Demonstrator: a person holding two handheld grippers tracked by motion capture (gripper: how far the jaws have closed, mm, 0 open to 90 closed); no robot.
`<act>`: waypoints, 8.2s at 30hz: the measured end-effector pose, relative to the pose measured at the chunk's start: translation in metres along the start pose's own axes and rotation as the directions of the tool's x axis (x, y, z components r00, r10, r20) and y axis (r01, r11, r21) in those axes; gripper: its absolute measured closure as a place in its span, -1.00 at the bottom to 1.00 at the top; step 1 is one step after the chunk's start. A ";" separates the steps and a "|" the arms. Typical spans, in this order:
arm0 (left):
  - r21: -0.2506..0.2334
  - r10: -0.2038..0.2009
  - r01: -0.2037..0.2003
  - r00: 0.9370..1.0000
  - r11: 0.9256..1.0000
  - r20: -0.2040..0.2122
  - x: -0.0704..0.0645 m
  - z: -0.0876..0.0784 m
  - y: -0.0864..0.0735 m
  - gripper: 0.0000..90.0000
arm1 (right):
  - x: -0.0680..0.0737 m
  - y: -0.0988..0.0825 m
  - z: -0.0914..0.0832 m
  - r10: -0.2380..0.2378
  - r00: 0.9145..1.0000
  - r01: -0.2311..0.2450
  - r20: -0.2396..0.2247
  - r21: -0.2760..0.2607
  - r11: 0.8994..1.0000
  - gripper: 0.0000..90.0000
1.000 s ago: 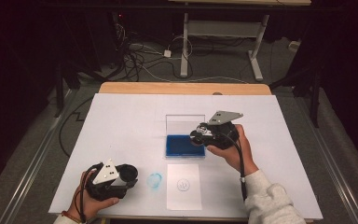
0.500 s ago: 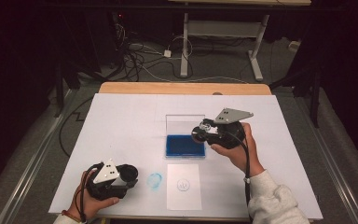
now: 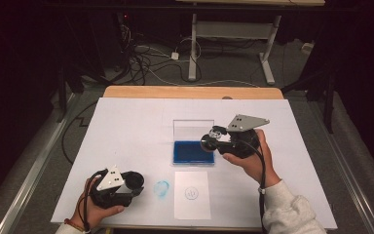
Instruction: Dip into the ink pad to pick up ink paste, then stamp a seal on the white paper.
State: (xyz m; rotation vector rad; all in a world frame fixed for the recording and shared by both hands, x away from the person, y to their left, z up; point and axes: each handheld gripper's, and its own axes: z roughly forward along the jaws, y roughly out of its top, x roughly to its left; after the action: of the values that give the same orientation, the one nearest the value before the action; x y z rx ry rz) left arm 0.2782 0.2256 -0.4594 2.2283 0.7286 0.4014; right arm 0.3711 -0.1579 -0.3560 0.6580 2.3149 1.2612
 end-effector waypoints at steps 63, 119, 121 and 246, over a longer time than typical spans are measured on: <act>0.018 0.035 -0.035 0.999 0.999 0.009 -0.004 0.006 0.007 -0.18 | 0.080 -0.011 -0.004 -0.141 0.972 0.150 -0.186 0.037 0.988 0.28; 0.044 0.039 -0.039 0.999 0.998 0.012 -0.005 0.009 0.007 -0.18 | 0.103 -0.058 0.046 -0.167 0.955 0.224 -0.246 0.225 0.948 0.28; 0.045 0.041 -0.041 0.999 0.998 0.014 -0.005 0.009 0.007 -0.18 | 0.104 -0.058 0.046 -0.181 0.952 0.239 -0.246 0.232 0.943 0.28; 0.056 0.036 -0.037 0.999 0.998 0.023 -0.003 0.012 0.007 -0.18 | 0.021 -0.029 -0.045 -0.026 1.000 0.026 0.006 -0.032 0.999 0.28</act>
State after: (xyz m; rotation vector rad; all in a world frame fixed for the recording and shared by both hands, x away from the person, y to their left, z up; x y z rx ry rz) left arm 0.2845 0.2135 -0.4626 2.2986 0.6972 0.3783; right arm 0.3229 -0.1888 -0.3617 0.6174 2.2864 1.2810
